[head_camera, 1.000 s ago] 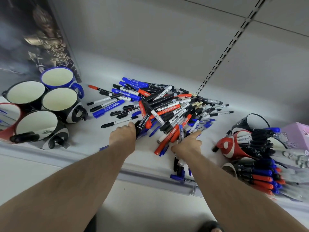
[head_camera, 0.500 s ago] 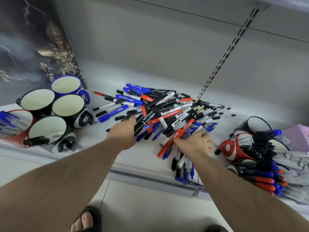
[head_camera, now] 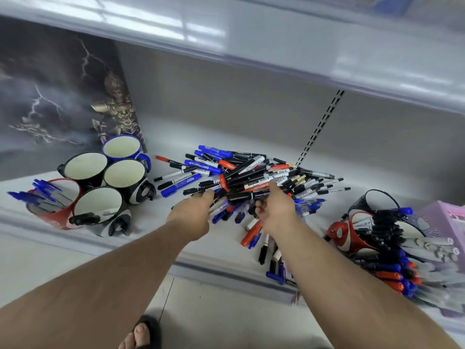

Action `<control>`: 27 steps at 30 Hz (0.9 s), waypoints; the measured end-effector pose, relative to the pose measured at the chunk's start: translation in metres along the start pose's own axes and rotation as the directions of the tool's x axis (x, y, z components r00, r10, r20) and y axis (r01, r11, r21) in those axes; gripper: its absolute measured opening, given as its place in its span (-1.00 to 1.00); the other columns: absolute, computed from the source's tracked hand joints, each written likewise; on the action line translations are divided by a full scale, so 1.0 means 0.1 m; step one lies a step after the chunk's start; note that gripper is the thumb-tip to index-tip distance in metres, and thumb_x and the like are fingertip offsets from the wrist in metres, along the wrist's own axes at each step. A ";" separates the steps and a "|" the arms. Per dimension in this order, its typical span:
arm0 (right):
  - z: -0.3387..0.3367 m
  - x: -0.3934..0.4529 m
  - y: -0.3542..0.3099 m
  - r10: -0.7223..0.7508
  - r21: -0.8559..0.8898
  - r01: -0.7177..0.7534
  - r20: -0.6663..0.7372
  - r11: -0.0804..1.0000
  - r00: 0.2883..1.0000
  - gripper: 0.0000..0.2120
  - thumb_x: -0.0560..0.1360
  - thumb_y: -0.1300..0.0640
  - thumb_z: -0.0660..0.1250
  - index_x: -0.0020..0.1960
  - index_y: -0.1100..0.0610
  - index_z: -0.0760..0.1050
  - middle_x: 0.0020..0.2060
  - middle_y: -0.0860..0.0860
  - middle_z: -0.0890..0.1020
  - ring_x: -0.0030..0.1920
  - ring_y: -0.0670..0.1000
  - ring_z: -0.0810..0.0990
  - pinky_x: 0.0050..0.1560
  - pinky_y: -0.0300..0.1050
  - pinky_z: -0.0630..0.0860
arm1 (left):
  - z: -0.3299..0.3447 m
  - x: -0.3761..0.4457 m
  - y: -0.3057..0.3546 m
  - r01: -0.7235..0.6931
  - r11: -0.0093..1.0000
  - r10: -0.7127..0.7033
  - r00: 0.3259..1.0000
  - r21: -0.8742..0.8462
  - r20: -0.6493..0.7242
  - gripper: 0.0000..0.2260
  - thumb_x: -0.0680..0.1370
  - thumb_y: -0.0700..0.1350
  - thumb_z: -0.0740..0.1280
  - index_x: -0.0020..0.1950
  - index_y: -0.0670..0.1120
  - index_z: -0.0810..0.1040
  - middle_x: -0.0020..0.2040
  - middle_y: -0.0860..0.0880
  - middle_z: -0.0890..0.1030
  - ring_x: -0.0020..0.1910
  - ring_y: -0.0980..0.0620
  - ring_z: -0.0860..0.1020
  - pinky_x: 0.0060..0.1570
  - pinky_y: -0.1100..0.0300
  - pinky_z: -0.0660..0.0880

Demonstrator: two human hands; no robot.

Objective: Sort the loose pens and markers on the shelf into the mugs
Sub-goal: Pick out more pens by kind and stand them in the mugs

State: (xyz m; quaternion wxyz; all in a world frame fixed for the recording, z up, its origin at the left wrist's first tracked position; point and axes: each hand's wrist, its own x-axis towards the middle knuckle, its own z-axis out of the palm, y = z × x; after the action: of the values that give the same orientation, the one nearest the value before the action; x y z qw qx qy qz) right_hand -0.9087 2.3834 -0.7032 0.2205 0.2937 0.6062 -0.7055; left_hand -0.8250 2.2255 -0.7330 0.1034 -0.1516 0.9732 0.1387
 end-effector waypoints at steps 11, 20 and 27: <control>-0.27 0.17 0.21 -0.005 -0.213 -0.008 -0.058 0.977 0.998 -0.75 0.60 -0.08 0.27 0.10 0.11 0.49 -0.42 0.04 0.47 -0.49 0.02 0.40 -0.44 -0.15 0.43 | 0.09 -0.01 -0.15 0.523 -0.112 -0.156 0.831 -0.845 0.534 -0.85 0.46 -0.17 0.43 -0.20 -0.18 0.49 -0.33 -0.14 0.47 -0.42 -0.05 0.44 -0.32 0.15 0.42; -0.90 0.31 0.33 -0.204 -0.826 -0.060 -0.208 0.560 0.956 -0.85 0.44 0.08 0.28 -0.18 0.16 0.52 -0.39 0.06 0.59 -0.46 0.06 0.52 -0.42 -0.24 0.44 | 0.17 0.20 0.15 0.399 -0.507 -0.154 0.830 -0.764 0.536 -0.86 0.47 -0.24 0.23 -0.29 -0.15 0.39 -0.39 -0.08 0.46 -0.32 -0.02 0.51 -0.19 0.11 0.53; -0.68 -0.20 0.43 0.320 -0.288 -0.275 0.122 0.917 0.939 -0.72 0.50 -0.03 0.42 -0.24 0.13 0.46 -0.48 0.02 0.41 -0.55 -0.04 0.30 -0.56 -0.27 0.24 | 0.23 0.33 0.53 0.279 -0.664 -0.129 0.871 -0.694 0.473 -0.85 0.46 -0.26 0.16 -0.31 -0.11 0.34 -0.42 -0.05 0.40 -0.44 0.00 0.42 -0.37 0.18 0.52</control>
State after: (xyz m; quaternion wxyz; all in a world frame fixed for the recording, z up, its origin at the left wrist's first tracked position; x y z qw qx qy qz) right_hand -0.8551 2.4426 -0.7268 0.4129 0.2903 0.6229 -0.5977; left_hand -0.8688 2.2721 -0.7504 -0.0145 -0.3898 0.2329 0.8908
